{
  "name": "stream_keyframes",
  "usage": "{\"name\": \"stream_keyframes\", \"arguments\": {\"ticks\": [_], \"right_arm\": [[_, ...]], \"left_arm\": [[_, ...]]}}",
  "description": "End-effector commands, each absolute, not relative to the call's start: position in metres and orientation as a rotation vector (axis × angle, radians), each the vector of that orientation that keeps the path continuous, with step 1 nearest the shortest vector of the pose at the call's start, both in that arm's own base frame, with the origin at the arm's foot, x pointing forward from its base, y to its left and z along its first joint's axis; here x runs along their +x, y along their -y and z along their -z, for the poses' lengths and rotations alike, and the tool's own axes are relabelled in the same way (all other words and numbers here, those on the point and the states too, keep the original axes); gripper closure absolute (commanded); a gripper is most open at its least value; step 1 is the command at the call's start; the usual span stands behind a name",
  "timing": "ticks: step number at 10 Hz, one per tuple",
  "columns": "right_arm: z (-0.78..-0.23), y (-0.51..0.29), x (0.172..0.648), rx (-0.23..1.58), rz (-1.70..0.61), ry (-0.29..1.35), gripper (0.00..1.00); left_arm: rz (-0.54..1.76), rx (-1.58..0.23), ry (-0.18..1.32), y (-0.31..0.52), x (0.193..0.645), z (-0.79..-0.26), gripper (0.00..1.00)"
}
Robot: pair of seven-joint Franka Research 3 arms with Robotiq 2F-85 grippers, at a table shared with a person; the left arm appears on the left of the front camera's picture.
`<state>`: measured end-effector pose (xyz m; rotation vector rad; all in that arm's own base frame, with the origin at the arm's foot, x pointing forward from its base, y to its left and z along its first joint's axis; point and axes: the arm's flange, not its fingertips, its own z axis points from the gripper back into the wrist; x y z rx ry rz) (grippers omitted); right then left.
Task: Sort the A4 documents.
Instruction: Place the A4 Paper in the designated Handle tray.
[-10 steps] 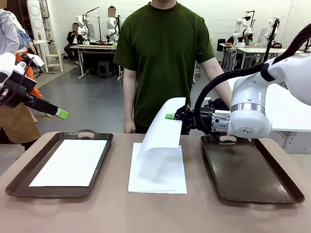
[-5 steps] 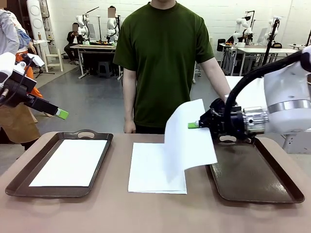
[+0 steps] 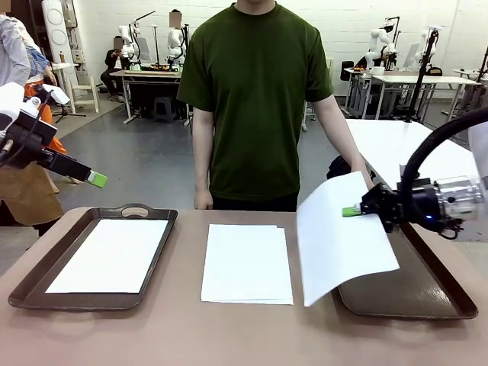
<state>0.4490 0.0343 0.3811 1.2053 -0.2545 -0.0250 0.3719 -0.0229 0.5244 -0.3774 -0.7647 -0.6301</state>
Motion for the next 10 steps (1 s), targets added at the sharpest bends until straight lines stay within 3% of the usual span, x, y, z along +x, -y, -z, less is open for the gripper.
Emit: {"name": "stream_keyframes", "arguments": {"ticks": [1,10], "right_arm": [[-0.382,-0.011,0.440,1.192,0.045,0.225,0.99],[-0.395,0.046,0.455,0.873,0.050,0.139,0.99]], "left_arm": [[0.628,-0.379,0.764,0.022,0.372,-0.523,0.00],[0.628,-0.379,0.764,0.022,0.372,-0.523,0.00]]}}
